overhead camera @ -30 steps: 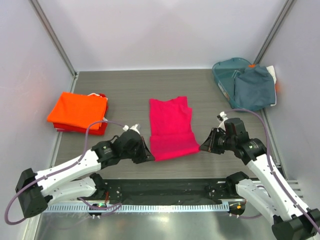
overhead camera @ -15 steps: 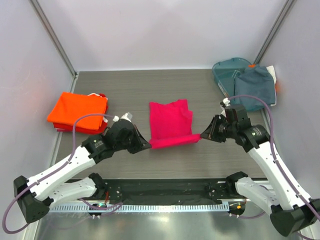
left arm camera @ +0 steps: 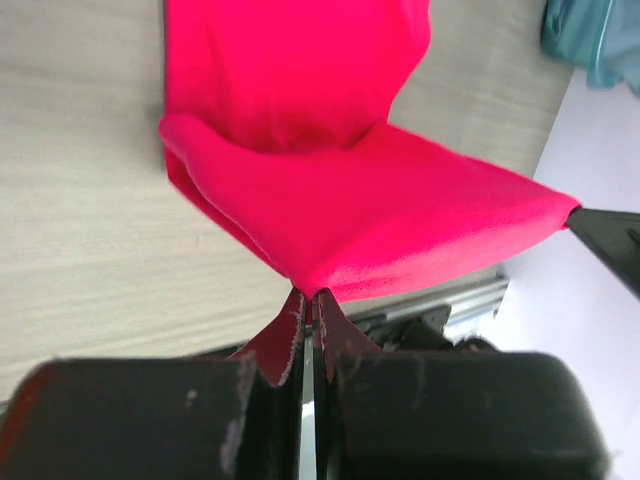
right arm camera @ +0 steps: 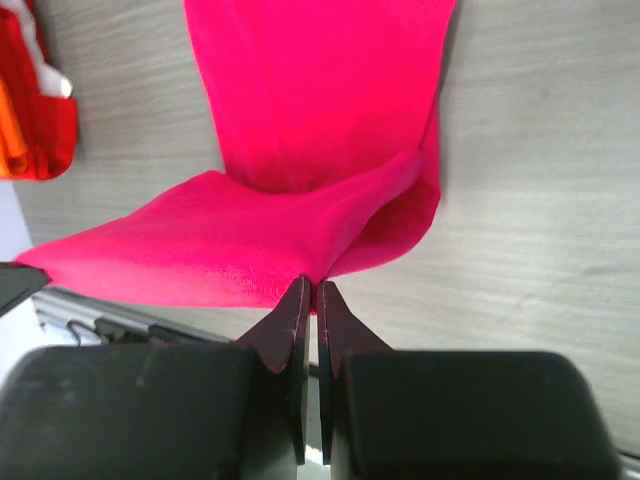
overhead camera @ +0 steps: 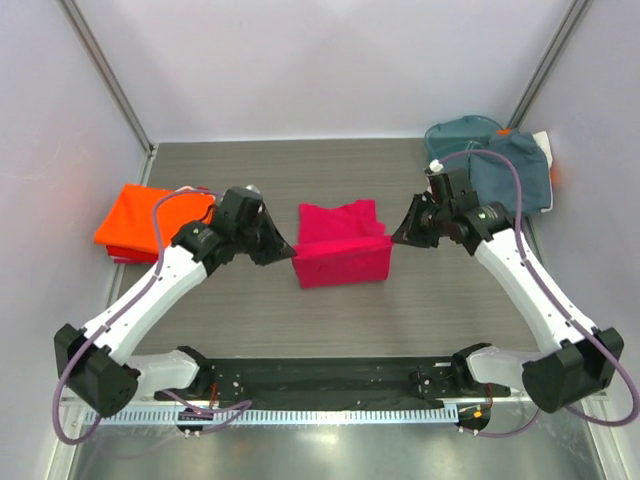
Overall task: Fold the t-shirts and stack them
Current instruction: Fold the tshirt
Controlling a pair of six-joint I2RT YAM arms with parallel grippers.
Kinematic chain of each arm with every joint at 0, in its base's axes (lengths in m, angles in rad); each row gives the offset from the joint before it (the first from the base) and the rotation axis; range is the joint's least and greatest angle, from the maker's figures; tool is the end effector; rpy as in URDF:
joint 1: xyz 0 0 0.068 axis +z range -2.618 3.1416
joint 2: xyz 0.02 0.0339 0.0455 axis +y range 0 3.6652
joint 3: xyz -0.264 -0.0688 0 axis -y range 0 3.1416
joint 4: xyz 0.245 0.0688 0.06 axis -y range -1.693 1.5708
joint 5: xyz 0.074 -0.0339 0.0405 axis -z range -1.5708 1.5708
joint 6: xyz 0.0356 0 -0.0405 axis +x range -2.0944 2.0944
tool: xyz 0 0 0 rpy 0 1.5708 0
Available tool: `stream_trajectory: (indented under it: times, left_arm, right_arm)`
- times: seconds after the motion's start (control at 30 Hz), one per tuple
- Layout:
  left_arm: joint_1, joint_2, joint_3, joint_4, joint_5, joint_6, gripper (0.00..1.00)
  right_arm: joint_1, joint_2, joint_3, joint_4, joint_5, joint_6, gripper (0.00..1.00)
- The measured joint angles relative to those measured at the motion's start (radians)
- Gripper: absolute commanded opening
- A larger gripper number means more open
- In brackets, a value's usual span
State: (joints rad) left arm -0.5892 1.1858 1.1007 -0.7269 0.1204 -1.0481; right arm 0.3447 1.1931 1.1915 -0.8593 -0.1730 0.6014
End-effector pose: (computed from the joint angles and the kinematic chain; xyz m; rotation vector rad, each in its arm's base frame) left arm 0.2016 -0.1399 0.3178 -0.5255 2.5222 -0.8560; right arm 0.2227 0.0865 0.3358 0.2418 2.5054 0.6190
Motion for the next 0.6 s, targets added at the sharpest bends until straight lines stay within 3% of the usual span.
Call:
stream_trajectory:
  times: [0.6]
  left_arm:
    - [0.193, 0.425, 0.313, -0.035, 0.104, 0.169, 0.00]
  right_arm:
    - [-0.041, 0.440, 0.277, 0.070, 0.070, -0.085, 0.01]
